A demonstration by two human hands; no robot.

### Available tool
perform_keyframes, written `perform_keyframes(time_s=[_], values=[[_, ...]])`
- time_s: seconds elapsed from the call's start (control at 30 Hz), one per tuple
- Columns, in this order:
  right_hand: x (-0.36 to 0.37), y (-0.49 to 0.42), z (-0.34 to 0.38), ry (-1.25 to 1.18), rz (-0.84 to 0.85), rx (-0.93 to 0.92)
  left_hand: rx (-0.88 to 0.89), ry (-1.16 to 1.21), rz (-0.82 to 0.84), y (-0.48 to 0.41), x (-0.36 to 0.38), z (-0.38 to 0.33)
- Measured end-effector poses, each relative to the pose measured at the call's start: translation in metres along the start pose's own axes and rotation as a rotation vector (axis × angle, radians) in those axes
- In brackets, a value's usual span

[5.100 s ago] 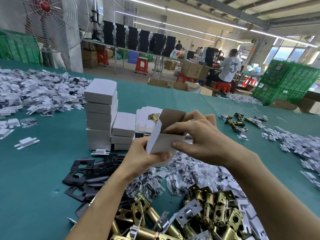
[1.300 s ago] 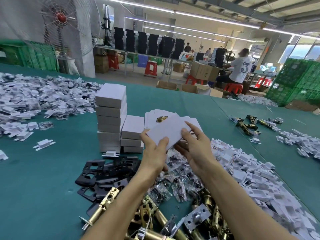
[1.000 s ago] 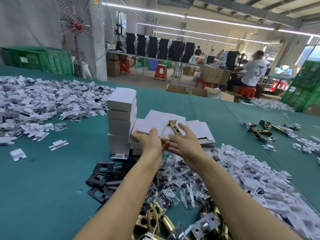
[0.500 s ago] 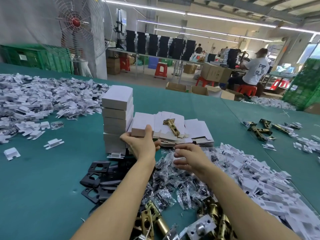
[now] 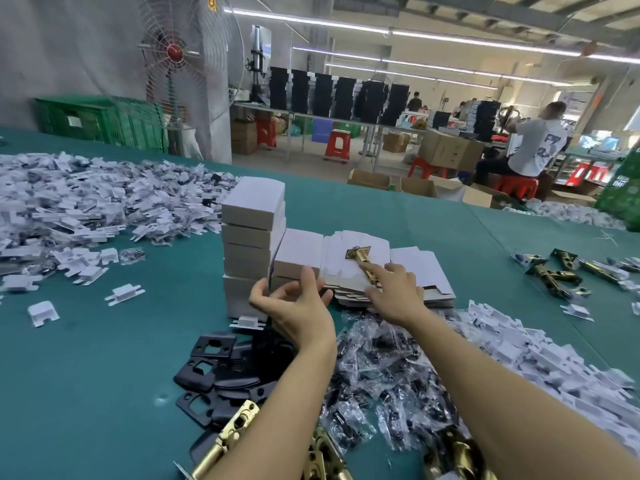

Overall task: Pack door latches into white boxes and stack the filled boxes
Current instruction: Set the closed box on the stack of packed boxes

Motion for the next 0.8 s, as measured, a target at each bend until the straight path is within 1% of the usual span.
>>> perform_keyframes(time_s=[0.03,0.1,0.17,0.23,0.27,0.33,0.4,0.47,0.57,0.7,0.8], values=[[0.006,-0.005,0.000,0.053,0.038,-0.007,0.063,-0.041,0.029,0.001,-0.004,0.000],[0.015,-0.013,0.000,0.124,0.085,-0.023,0.275,-0.259,0.148,0.003,-0.005,-0.004],[0.017,-0.016,0.001,0.155,0.051,-0.014,0.453,-0.481,0.352,0.009,0.009,-0.005],[0.013,-0.014,0.004,0.165,-0.040,-0.026,0.567,-0.681,0.578,0.017,0.031,-0.002],[0.010,-0.014,0.006,0.124,-0.088,-0.036,0.615,-0.779,0.669,0.020,0.043,0.000],[0.007,-0.012,0.006,-0.042,-0.144,-0.041,0.681,-0.968,0.802,0.023,0.064,0.010],[-0.001,-0.008,0.002,-0.215,-0.198,-0.008,0.724,-1.187,0.916,0.023,0.081,0.025],[-0.010,-0.005,-0.009,-0.304,-0.264,0.056,0.793,-1.370,1.020,0.024,0.091,0.040],[-0.020,-0.003,-0.033,-0.386,-0.329,0.177,0.886,-1.498,1.062,0.020,0.100,0.052],[-0.028,-0.002,-0.064,-0.468,-0.385,0.312,0.915,-1.595,1.045,0.013,0.103,0.059],[-0.027,0.000,-0.077,-0.580,-0.427,0.385,0.933,-1.629,1.060,0.011,0.106,0.058]])
Point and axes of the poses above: each hand's wrist, its own y-axis away from the middle knuckle, its own x-axis out of the palm, z = x × y, the point moved 6 cm from there along -y, towards the middle knuckle, and after that the axes turned 8 degrees about -z, right-handed, at the moved point
